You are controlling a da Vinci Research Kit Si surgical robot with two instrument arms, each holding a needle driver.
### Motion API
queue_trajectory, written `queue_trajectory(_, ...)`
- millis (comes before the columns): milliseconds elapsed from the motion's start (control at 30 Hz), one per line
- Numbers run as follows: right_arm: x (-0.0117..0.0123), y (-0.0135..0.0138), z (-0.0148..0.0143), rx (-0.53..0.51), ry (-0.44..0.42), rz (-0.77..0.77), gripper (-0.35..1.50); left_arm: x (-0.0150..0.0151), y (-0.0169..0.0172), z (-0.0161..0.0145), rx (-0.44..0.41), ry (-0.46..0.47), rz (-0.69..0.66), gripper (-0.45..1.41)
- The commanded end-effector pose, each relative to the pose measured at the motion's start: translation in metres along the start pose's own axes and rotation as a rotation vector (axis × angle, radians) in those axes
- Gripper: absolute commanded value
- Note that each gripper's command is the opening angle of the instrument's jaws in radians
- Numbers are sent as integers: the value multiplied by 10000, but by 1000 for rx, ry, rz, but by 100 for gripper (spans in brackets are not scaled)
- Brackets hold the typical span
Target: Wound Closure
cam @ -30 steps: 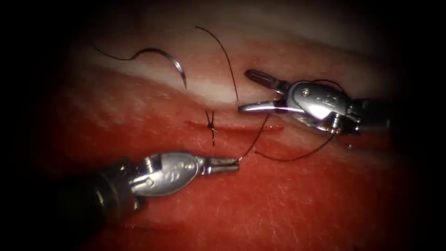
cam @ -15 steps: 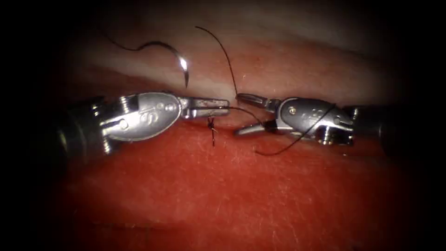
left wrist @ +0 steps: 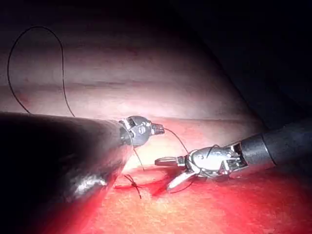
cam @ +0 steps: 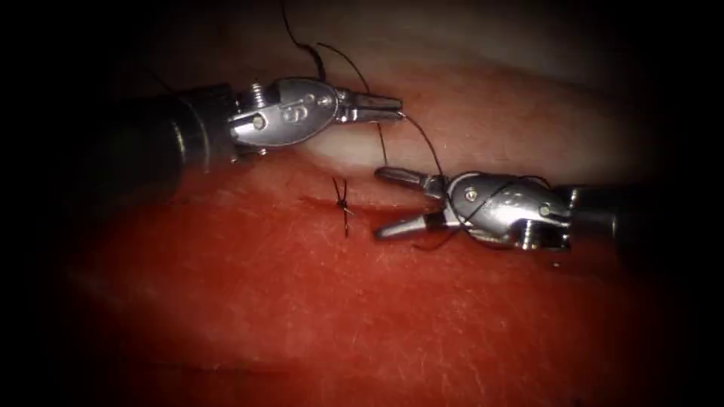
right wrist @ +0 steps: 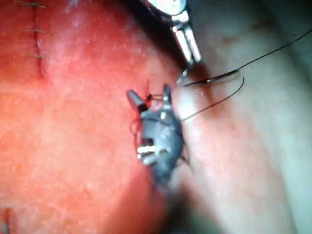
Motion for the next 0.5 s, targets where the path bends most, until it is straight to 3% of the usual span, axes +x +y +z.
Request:
queue_trajectory(33, -2, -3, 11, 12, 8, -3, 99, -7, -8, 10, -1, -3, 2, -45)
queue_trajectory(300, 3, -6, 7, 19, 53, 2, 98, -58, -20, 30, 4, -37, -10, -45)
queue_trajectory(500, 10, 5, 3, -21, 117, 14, 94, -72, 2, 36, 3, -58, -30, -45)
